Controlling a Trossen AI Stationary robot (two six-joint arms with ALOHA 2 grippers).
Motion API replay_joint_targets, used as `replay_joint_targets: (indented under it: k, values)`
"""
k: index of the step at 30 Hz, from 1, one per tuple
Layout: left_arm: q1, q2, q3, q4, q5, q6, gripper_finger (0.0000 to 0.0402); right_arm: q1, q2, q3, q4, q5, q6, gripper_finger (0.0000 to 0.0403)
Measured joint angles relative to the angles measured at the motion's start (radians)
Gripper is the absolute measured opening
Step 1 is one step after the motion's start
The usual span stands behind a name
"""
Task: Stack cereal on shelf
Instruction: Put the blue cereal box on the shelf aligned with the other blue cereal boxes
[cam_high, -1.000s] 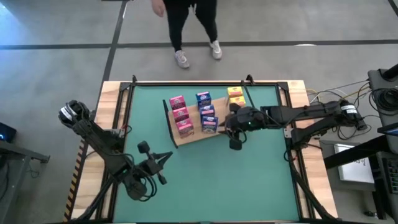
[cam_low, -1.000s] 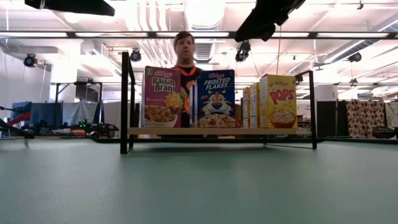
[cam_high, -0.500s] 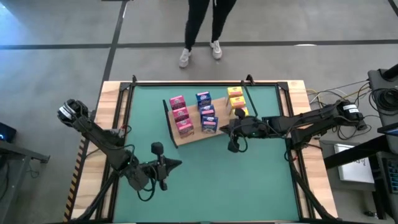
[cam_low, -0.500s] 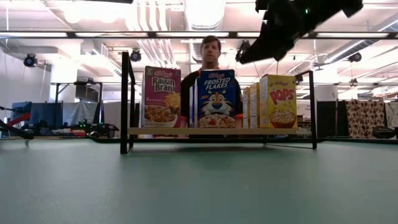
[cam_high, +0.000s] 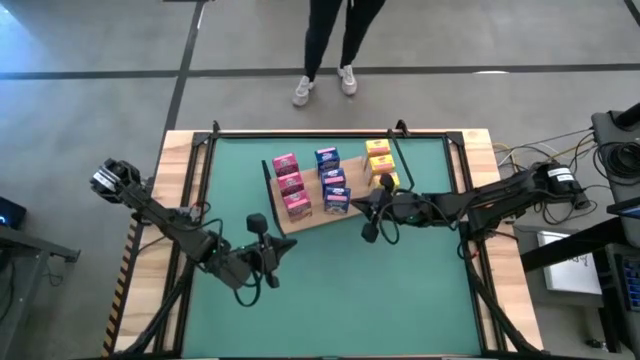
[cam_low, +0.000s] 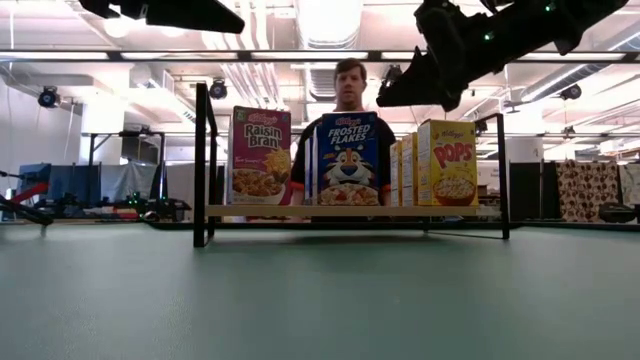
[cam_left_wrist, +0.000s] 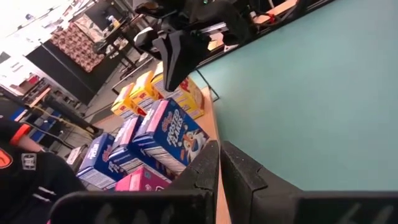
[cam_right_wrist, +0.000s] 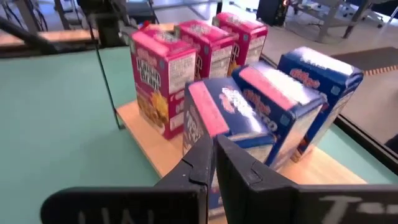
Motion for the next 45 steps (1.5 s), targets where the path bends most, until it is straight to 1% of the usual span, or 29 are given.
replay_joint_targets:
  k: [5,8,12,23,27,31,36,40,45]
  values:
    - [0.008,0.000,0.000,0.000,-0.003,0.001,0.0000,0.000,0.041,-0.001,0.053,0.000,0.002,0.0012]
    - [0.007,0.000,0.000,-0.001,-0.025,0.001,0.0000,0.000,0.070,0.002,0.054,0.002,0.001,0.0012]
    - [0.007,0.000,0.000,-0.002,-0.027,0.001,0.0000,0.000,0.088,0.005,0.063,0.040,0.000,0.0012]
    - [0.007,0.000,0.000,-0.004,-0.027,0.001,0.0000,0.000,0.057,0.005,0.058,0.044,-0.021,0.0012]
    - [0.007,0.000,-0.001,-0.037,-0.028,0.035,0.0000,0.000,0.031,0.027,0.025,0.044,0.010,0.0012]
    - [0.022,-0.003,-0.003,-0.086,-0.063,0.105,0.0000,0.002,0.022,0.132,-0.109,0.043,0.101,0.0012]
    - [0.052,-0.065,-0.023,-0.127,-0.070,0.116,0.0000,0.004,0.061,0.292,-0.317,0.043,0.279,0.0012]
    - [0.053,-0.157,-0.065,-0.210,-0.070,0.095,0.0000,0.007,0.129,0.424,-0.421,0.044,0.367,0.0012]
    - [0.052,-0.293,-0.121,-0.234,-0.066,0.032,0.0000,0.007,0.264,0.599,-0.563,0.044,0.472,0.0012]
